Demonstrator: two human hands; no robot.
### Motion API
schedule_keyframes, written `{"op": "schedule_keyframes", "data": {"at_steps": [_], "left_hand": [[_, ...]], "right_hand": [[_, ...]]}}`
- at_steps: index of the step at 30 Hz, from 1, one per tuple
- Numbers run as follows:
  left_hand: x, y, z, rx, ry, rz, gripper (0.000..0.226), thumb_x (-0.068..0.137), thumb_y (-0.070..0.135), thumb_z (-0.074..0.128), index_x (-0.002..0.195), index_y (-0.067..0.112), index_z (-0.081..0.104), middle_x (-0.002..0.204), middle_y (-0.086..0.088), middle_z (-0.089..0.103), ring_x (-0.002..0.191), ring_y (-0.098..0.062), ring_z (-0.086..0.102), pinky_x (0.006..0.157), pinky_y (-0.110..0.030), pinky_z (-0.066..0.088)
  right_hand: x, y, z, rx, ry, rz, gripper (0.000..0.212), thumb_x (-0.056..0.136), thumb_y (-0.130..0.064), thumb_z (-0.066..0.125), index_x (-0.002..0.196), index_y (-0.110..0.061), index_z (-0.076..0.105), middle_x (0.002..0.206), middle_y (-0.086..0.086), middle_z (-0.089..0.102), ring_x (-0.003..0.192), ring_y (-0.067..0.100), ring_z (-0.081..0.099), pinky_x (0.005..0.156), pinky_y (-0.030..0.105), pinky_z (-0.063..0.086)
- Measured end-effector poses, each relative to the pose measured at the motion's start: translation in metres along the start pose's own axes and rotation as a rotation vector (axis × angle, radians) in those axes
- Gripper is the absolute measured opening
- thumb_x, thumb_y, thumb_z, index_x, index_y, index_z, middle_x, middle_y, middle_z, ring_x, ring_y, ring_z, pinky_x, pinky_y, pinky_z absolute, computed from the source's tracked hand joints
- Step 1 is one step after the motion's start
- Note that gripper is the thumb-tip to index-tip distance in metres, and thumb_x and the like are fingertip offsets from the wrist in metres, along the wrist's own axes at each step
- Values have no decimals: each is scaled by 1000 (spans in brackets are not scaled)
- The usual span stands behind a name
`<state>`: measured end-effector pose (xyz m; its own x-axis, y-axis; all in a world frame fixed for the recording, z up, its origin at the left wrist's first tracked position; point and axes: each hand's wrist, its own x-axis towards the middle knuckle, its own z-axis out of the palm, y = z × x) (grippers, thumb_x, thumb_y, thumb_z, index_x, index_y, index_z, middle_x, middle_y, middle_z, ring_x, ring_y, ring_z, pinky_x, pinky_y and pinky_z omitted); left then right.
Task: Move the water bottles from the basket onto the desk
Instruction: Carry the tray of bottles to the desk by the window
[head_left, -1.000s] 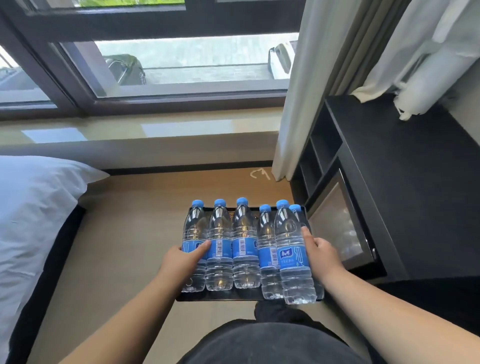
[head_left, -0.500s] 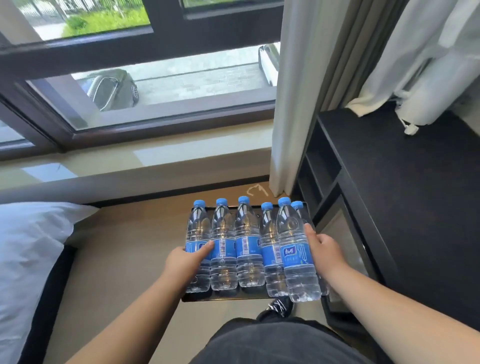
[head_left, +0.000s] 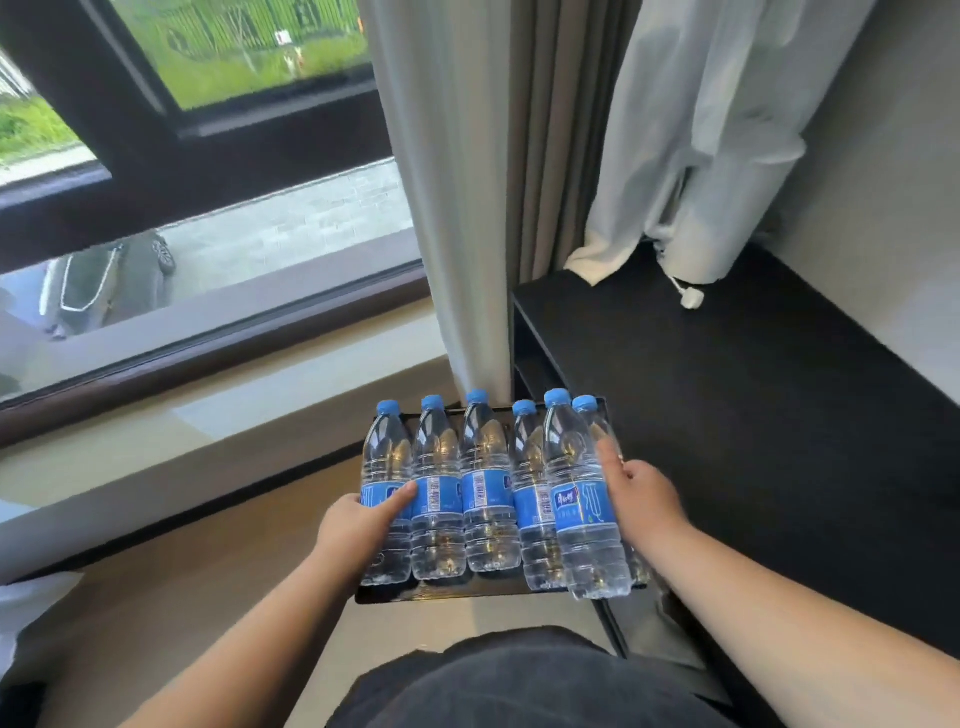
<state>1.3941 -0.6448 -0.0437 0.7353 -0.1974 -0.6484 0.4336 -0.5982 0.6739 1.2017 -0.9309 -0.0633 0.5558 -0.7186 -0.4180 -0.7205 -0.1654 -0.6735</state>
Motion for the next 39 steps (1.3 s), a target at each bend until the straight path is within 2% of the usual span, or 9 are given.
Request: {"op": "schedule_keyframes", "data": {"at_steps": [6, 9, 15, 20, 26, 30, 32, 36, 39], "left_hand": [[39, 68, 51, 157, -121, 105, 59, 69, 60, 86, 102, 14, 72, 79, 1, 81, 69, -18, 79, 59, -32, 60], [54, 94, 82, 248, -185, 148, 57, 70, 62, 85, 100, 15, 72, 76, 4, 80, 66, -15, 78, 54, -27, 58], [88, 152, 145, 438, -334, 278, 58, 70, 63, 85, 100, 14, 73, 78, 0, 80, 67, -17, 78, 61, -32, 60], [118, 201, 201, 627, -494, 378, 61, 72, 68, 80, 100, 15, 70, 86, -5, 80, 76, -23, 79, 80, -45, 64], [150, 255, 254, 807, -625, 515, 66, 61, 76, 80, 93, 19, 74, 77, 3, 80, 70, -15, 78, 75, -41, 65], [168, 284, 283, 974, -689, 671, 67, 66, 82, 71, 85, 18, 77, 71, 3, 78, 67, -12, 75, 66, -32, 61], [176, 295, 297, 1062, -709, 740, 69, 71, 84, 65, 84, 18, 77, 71, 1, 77, 68, -14, 74, 64, -30, 57], [189, 303, 319, 1193, -763, 816, 66, 79, 80, 62, 97, 17, 77, 89, -4, 77, 84, -21, 72, 79, -35, 58], [195, 300, 325, 1187, -804, 822, 61, 80, 77, 65, 91, 19, 79, 82, -1, 77, 78, -17, 73, 75, -33, 60]], "right_hand": [[12, 31, -35, 59, 128, 126, 79, 98, -76, 29, 89, -8, 69, 87, 10, 72, 81, 29, 69, 76, 43, 56], [13, 49, -49, 82, 186, 204, 82, 98, -76, 27, 92, -6, 70, 91, 13, 72, 82, 31, 69, 69, 38, 50], [9, 75, -70, 204, 336, 371, 84, 97, -77, 26, 88, -5, 68, 87, 14, 72, 80, 30, 69, 68, 35, 48], [4, 81, -74, 312, 470, 522, 83, 94, -81, 24, 87, -12, 68, 79, 7, 71, 71, 22, 69, 60, 33, 45], [9, 72, -70, 403, 609, 681, 90, 90, -87, 21, 76, -11, 67, 68, 4, 70, 62, 20, 68, 56, 29, 43], [21, 63, -63, 400, 651, 760, 85, 96, -78, 17, 65, -12, 63, 55, 4, 62, 55, 20, 62, 53, 29, 40], [27, 61, -57, 422, 639, 805, 84, 100, -73, 19, 70, -11, 67, 60, 5, 65, 60, 21, 65, 55, 30, 41], [35, 58, -48, 596, 695, 916, 76, 101, -71, 30, 77, -11, 71, 76, 10, 72, 72, 23, 67, 59, 30, 43], [40, 55, -49, 650, 714, 957, 71, 103, -68, 32, 79, -13, 70, 79, 9, 71, 74, 21, 66, 61, 30, 45]]}}
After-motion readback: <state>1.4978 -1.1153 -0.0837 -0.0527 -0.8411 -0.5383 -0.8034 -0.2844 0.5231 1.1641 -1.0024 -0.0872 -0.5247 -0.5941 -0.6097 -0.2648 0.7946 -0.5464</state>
